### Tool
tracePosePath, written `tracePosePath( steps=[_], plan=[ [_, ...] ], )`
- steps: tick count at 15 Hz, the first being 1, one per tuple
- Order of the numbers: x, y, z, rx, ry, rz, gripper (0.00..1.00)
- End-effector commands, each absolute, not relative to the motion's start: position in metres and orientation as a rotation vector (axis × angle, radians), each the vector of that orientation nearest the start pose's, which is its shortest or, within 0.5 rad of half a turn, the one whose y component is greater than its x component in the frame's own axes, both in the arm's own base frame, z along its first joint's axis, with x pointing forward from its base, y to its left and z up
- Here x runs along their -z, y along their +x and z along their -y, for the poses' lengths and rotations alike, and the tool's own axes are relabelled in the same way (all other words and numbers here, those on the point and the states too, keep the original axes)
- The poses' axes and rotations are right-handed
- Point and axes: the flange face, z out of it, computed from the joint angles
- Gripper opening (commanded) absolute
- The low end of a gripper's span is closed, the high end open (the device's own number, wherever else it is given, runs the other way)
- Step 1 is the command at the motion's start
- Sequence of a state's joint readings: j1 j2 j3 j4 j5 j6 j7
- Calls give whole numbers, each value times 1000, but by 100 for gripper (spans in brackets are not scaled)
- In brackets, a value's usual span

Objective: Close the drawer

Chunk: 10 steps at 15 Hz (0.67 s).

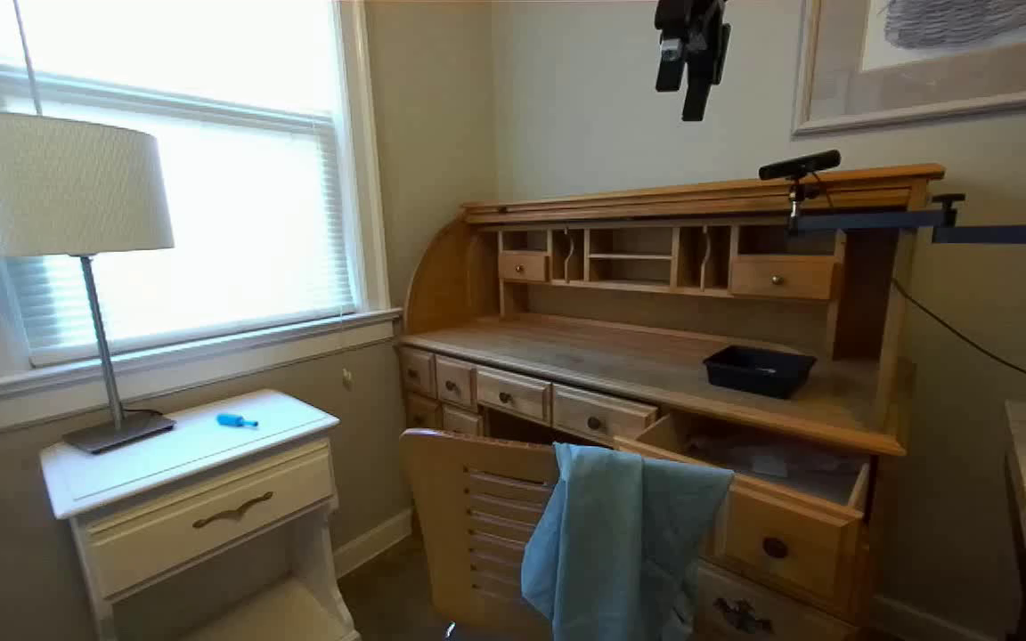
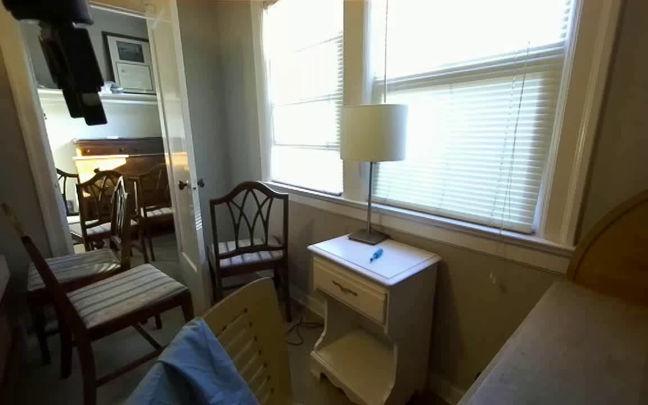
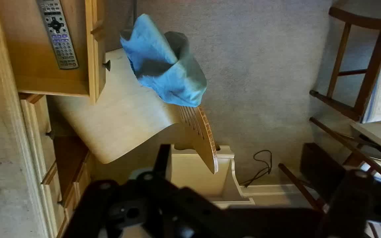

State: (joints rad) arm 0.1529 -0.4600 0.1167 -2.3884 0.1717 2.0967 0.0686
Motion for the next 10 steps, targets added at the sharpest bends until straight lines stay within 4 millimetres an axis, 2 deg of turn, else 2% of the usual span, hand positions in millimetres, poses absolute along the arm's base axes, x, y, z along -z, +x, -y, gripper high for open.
tracePosePath(
  steps=[1,7,10],
  plan=[
    [-504,409,-126,221,-2999,179,100],
    [-504,409,-126,221,-2999,179,100],
    [-494,411,-123,199,-3038,99,100]
  ],
)
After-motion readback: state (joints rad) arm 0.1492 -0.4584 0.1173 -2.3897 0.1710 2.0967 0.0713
